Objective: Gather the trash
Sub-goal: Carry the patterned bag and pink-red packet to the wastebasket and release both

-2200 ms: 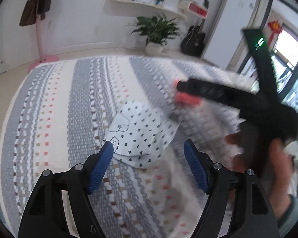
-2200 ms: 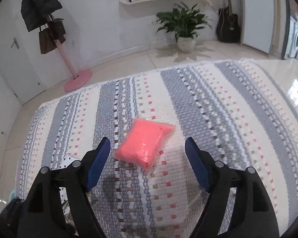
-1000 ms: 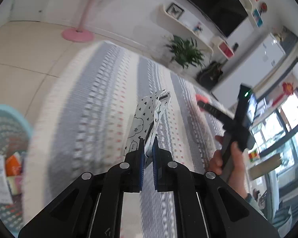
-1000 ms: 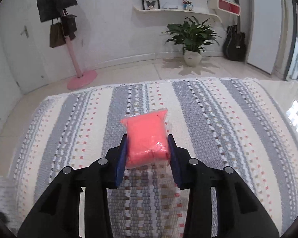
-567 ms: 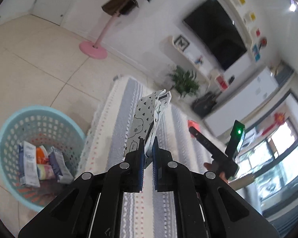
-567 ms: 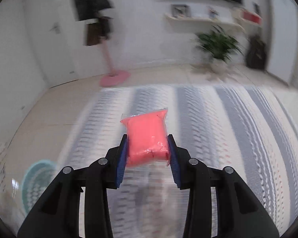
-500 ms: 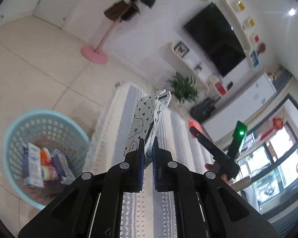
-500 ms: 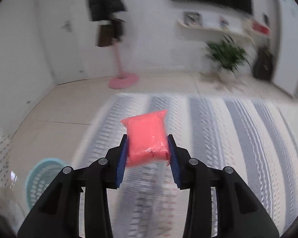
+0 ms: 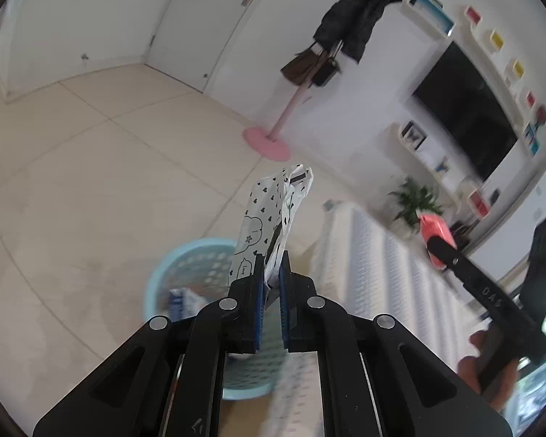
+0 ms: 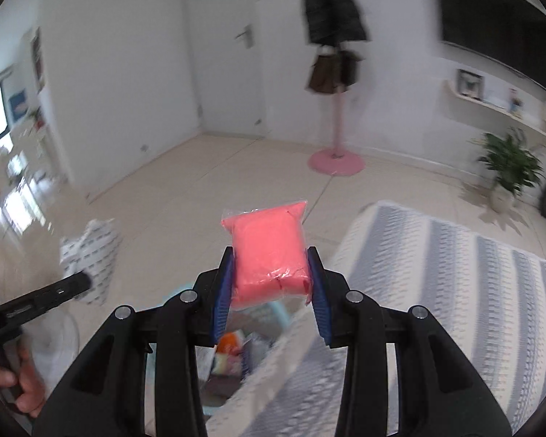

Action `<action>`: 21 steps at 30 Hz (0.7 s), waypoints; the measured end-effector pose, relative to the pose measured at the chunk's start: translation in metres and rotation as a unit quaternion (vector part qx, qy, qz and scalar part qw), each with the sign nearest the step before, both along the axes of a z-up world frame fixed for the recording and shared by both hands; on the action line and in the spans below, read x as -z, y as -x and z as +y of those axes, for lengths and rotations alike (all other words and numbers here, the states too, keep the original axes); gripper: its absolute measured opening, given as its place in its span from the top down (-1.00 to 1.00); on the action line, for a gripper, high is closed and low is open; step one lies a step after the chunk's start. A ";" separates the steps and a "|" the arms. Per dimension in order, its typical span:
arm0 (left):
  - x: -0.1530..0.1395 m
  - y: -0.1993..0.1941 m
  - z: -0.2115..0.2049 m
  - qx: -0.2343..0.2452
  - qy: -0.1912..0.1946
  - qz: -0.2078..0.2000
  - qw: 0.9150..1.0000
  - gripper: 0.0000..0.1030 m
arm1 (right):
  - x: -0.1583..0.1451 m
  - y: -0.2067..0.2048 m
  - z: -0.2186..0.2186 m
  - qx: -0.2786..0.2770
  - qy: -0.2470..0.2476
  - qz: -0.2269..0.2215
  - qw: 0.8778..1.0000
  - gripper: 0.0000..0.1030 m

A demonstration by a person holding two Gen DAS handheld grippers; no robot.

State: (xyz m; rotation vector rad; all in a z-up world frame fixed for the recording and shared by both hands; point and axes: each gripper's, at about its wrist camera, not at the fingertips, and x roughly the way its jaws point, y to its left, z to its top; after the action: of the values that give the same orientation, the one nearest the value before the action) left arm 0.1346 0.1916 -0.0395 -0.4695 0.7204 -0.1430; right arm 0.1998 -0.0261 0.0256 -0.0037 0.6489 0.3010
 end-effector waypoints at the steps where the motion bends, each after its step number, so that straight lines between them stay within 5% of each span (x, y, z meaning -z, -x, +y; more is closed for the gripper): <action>1: 0.004 -0.001 0.001 0.002 -0.008 0.004 1.000 0.90 | 0.005 -0.001 0.010 -0.007 0.006 0.006 1.000 0.31; 11: 0.048 -0.028 -0.001 0.046 -0.017 0.063 0.997 0.84 | 0.086 -0.024 0.060 -0.021 0.034 0.114 0.993 0.29; 13: 0.054 -0.031 -0.003 0.040 -0.030 0.069 0.996 0.70 | 0.094 -0.026 0.060 -0.022 0.033 0.127 0.991 0.20; 17: 0.045 -0.029 -0.005 0.030 -0.036 0.053 0.997 -0.09 | 0.095 -0.024 0.055 -0.016 0.013 0.131 0.991 -0.10; 21: 0.030 -0.021 -0.015 0.027 -0.072 0.035 0.996 -0.14 | 0.086 -0.017 0.043 -0.007 0.007 0.123 0.992 -0.12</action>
State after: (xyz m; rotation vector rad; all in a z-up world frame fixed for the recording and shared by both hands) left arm 0.1552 0.1769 -0.0700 -0.3194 0.8054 -0.1244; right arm 0.2166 0.0167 -0.0606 0.0153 0.8956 0.3119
